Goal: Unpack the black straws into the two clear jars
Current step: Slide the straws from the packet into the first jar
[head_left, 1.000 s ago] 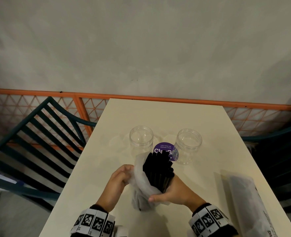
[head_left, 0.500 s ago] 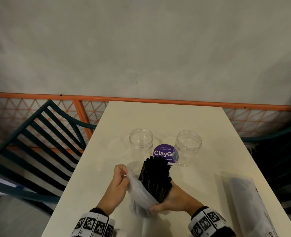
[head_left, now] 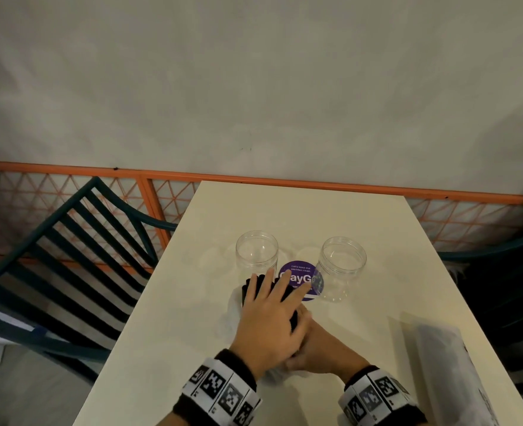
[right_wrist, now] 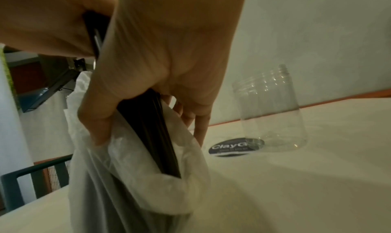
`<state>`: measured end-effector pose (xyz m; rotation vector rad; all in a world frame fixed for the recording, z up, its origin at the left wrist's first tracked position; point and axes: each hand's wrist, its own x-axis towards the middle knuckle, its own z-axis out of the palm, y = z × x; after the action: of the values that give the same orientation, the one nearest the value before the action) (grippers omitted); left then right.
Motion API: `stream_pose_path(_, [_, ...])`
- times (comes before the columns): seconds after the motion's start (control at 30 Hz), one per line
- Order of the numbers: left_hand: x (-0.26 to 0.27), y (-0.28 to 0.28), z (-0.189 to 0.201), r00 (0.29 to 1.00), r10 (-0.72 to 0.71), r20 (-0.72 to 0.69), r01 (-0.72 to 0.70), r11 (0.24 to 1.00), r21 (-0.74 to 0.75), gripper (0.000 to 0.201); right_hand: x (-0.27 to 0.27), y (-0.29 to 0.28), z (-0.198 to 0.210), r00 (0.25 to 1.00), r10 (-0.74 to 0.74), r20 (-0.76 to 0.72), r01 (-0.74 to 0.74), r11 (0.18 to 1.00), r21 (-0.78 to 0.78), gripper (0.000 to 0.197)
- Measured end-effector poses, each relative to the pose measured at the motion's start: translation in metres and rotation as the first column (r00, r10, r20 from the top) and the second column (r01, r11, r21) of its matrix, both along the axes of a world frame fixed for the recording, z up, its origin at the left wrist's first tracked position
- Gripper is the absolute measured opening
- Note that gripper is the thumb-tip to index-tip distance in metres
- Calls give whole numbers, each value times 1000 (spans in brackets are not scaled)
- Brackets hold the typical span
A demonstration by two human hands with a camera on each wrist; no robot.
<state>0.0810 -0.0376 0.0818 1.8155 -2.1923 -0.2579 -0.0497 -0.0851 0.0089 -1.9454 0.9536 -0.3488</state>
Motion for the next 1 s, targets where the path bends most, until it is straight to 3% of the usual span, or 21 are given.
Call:
stream_pose_path(0.07, [0, -3, -11, 997, 48, 57, -49, 998, 32, 42, 0, 3, 1, 999, 16, -28, -15, 1000, 19, 79])
stream_pose_path(0.17, [1, 0, -9, 999, 47, -1, -47, 999, -23, 47, 0, 6, -4, 1000, 7, -13, -7, 999, 36, 77])
stream_pose_path(0.27, [10, 5, 2, 976, 33, -215, -50, 996, -76, 73, -2, 9, -13, 1000, -26, 0, 26, 996, 84, 74])
stream_pose_path(0.37, [34, 12, 7, 855, 101, -509, -116, 993, 2, 109, -6, 8, -5, 1000, -17, 2, 17, 992, 128, 76])
stream_pose_path(0.47, [63, 12, -21, 713, 236, -660, -66, 960, 272, 135, -9, 3, -5, 999, 34, 15, -35, 989, 147, 66])
stream_pose_path(0.53, [70, 11, -37, 700, 188, -689, 25, 958, 287, 115, -9, 2, -2, 999, 36, 22, -39, 991, 125, 56])
stream_pose_path(0.6, [72, 11, -43, 678, 212, -703, -69, 972, 226, 79, -7, 4, 3, 998, 25, 62, -32, 992, 118, 52])
stream_pose_path(0.67, [72, 12, -44, 646, 274, -712, -185, 962, 202, 61, -6, 3, 7, 992, 19, 128, -33, 993, 111, 47])
stream_pose_path(0.77, [76, 13, -47, 622, 336, -707, -282, 939, 198, 55, -10, 1, 11, 996, 25, 90, -34, 995, 98, 59])
stream_pose_path(0.9, [77, 13, -50, 632, 363, -685, -319, 927, 197, 49, -21, -1, 14, 989, 91, -120, -74, 987, 140, 90])
stream_pose_path(1.0, [75, 11, -51, 675, 372, -637, -346, 922, 172, 49, -22, -1, 23, 971, 156, -179, -115, 970, 215, 86])
